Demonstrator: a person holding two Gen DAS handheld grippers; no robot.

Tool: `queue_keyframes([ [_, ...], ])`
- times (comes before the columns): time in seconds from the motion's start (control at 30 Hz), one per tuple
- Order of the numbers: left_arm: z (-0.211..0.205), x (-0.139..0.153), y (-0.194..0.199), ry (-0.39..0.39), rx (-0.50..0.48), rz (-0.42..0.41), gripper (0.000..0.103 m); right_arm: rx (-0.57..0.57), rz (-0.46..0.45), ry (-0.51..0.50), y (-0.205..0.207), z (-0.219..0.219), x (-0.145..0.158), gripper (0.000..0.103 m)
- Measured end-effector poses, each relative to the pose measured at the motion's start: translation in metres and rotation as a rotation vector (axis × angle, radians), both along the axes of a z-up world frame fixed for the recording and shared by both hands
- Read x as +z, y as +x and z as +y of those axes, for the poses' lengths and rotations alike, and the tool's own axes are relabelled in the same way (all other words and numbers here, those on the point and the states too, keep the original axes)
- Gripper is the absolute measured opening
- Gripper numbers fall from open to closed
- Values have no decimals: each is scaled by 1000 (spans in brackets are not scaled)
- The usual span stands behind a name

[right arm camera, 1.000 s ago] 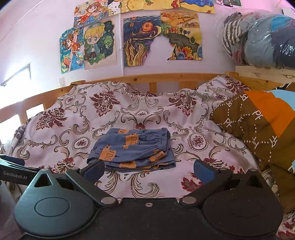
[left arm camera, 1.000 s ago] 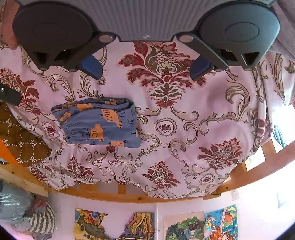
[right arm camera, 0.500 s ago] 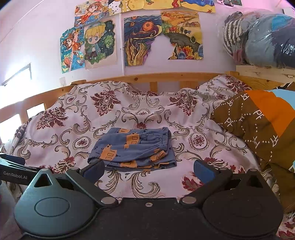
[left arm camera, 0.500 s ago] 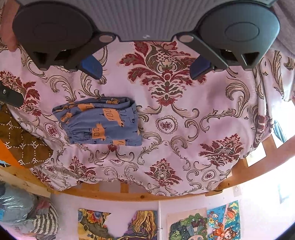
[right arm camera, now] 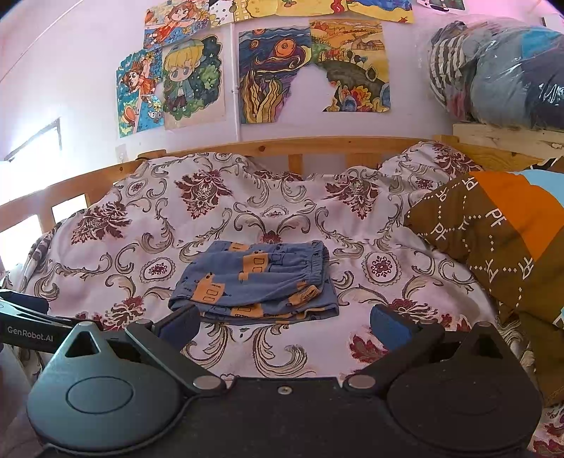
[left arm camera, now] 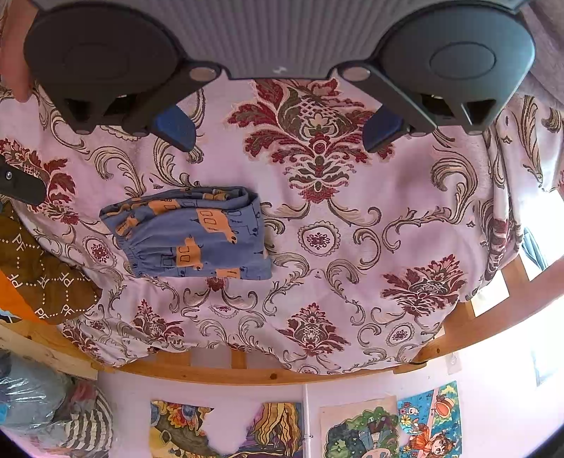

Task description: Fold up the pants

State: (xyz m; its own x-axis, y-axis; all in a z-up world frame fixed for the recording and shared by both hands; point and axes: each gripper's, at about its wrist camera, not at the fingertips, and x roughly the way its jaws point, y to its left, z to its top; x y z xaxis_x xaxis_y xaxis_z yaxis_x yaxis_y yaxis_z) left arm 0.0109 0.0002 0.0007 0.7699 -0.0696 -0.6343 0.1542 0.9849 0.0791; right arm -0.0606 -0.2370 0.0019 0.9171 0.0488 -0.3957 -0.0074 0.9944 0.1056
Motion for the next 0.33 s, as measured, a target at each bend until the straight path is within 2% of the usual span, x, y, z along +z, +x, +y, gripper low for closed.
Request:
queue_keyframes([
  [0.33, 0, -1, 0, 3, -3, -3, 103, -1, 2, 1, 0, 1, 0, 102],
])
